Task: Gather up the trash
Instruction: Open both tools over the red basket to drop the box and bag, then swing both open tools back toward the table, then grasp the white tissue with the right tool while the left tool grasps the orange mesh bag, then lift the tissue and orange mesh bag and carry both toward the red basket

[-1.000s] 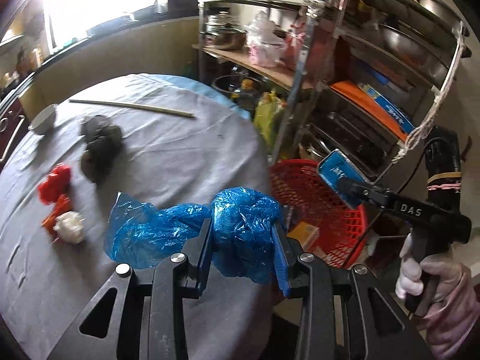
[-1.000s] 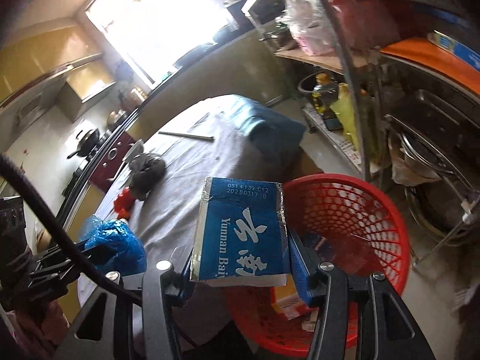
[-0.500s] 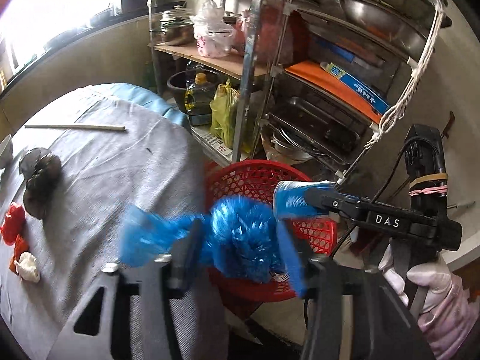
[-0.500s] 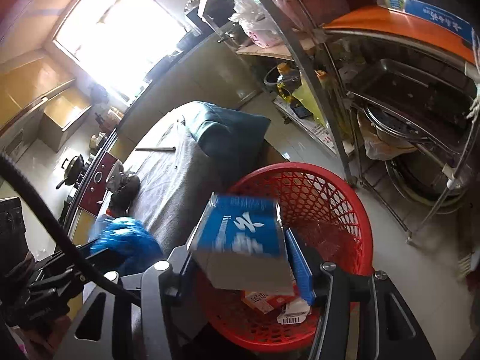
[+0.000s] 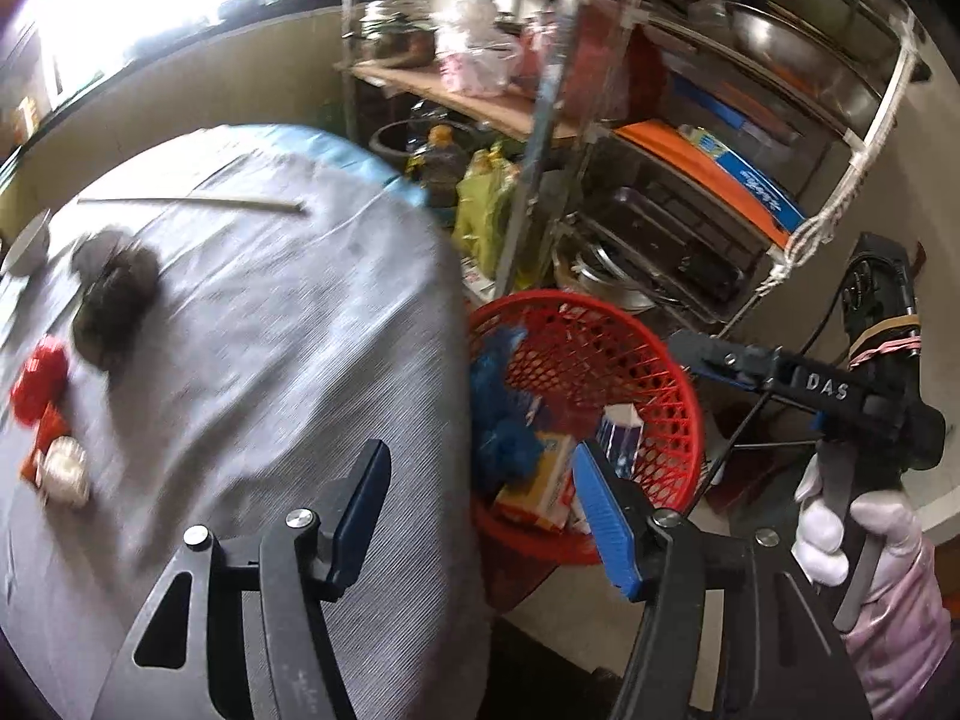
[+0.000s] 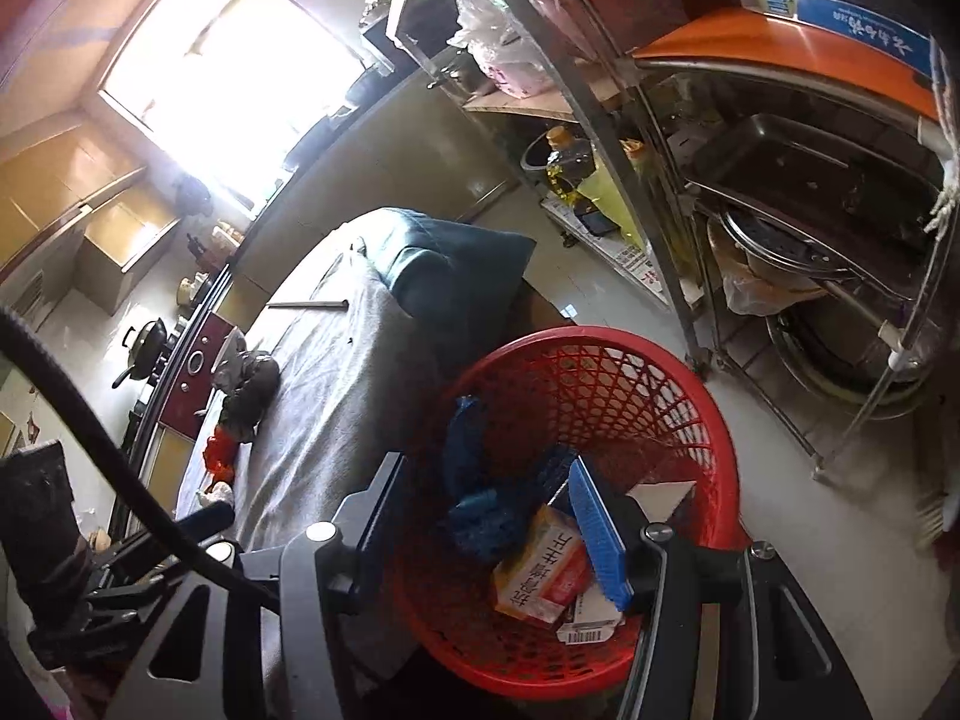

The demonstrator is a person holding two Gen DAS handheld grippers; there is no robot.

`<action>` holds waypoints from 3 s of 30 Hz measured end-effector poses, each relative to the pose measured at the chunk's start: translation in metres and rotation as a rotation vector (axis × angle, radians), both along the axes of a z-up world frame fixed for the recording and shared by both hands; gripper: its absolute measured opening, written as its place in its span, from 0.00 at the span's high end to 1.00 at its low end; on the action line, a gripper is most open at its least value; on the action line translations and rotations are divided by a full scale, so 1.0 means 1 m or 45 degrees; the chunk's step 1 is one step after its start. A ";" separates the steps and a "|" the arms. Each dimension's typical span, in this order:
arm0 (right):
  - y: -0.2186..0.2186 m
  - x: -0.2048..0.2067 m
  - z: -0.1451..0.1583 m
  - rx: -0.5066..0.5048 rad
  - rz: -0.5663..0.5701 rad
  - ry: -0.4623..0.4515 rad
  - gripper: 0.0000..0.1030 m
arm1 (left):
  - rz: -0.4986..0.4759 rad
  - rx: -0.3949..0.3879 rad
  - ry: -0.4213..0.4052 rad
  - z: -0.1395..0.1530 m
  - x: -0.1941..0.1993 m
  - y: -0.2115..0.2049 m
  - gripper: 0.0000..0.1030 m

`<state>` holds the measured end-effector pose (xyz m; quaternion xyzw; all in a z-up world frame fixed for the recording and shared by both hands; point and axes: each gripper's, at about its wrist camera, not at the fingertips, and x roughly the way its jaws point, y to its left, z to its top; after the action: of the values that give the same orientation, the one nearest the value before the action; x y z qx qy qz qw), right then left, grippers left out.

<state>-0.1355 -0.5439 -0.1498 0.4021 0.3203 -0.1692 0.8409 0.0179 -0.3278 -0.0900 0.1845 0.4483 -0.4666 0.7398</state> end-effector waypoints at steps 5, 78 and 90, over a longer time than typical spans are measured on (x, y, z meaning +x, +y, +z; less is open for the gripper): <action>0.012 0.009 0.006 -0.008 0.044 -0.010 0.43 | 0.104 -0.014 0.016 0.000 0.014 0.045 0.37; 0.220 0.246 0.007 -0.103 0.809 -0.033 0.61 | 0.539 0.017 0.110 -0.058 0.262 0.184 0.54; 0.238 0.228 0.021 -0.186 0.830 -0.083 0.61 | 0.554 -0.078 0.041 -0.029 0.198 0.205 0.78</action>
<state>0.0929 -0.3062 -0.1289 0.2221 0.3921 0.0990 0.8872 0.2155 -0.1224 -0.1192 0.0534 0.4749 -0.3123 0.8211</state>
